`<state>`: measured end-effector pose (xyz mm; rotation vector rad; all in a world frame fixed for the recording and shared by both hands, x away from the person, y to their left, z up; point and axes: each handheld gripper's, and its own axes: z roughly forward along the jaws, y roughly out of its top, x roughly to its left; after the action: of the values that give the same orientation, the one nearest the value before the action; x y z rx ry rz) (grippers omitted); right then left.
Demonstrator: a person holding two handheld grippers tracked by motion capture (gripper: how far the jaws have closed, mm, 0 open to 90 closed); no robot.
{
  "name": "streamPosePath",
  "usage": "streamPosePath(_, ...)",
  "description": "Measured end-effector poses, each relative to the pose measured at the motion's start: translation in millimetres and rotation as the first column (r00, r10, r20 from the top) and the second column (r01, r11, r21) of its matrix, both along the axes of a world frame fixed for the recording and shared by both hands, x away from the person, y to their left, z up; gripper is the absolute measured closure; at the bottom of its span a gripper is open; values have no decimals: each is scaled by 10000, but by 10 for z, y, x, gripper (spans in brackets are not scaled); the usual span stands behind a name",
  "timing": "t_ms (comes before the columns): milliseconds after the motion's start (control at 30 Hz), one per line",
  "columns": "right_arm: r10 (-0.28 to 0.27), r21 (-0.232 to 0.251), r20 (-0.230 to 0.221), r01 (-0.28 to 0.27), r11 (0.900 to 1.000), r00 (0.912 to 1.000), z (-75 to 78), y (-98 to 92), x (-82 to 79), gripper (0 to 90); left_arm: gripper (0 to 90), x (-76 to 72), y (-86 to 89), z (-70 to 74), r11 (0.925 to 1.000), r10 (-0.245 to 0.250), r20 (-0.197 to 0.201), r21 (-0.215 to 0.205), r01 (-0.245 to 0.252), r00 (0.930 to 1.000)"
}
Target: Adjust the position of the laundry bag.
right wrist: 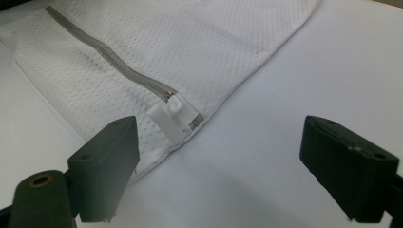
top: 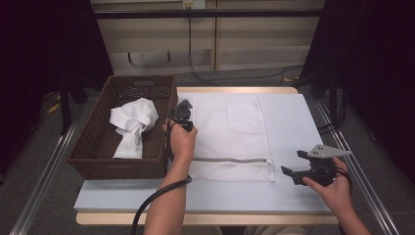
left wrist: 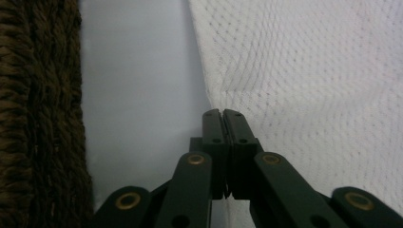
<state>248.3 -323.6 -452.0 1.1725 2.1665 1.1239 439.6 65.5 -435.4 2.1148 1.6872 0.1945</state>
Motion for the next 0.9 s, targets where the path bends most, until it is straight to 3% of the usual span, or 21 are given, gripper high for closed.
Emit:
streamPosePath(533, 60, 19, -34, -60, 10000, 10000, -2, 44, 14, 128, 550, -47, 40, 129, 9977, -262, 733, -611, 307, 9970)
streamPosePath(567, 112, 14, -2, -112, 9999, 9999, -4, 45, 16, 128, 517, -55, 42, 130, 9956, -274, 657, -877, 331, 9975)
streamPosePath(800, 81, 63, -31, -80, 9999, 10000, -5, 51, 9, 127, 467, -79, -12, 155, 9923, -634, 909, -1003, 725, 9938)
streamPosePath(867, 90, 75, -67, -90, 9999, 9999, -8, 51, 8, 127, 428, -90, -28, 179, 9894, -708, 975, -1196, 823, 9927)
streamPosePath(900, 18, 71, -68, -17, 10000, 10000, -13, 50, 10, 127, 408, -101, -49, 201, 9852, -699, 986, -1492, 842, 9927)
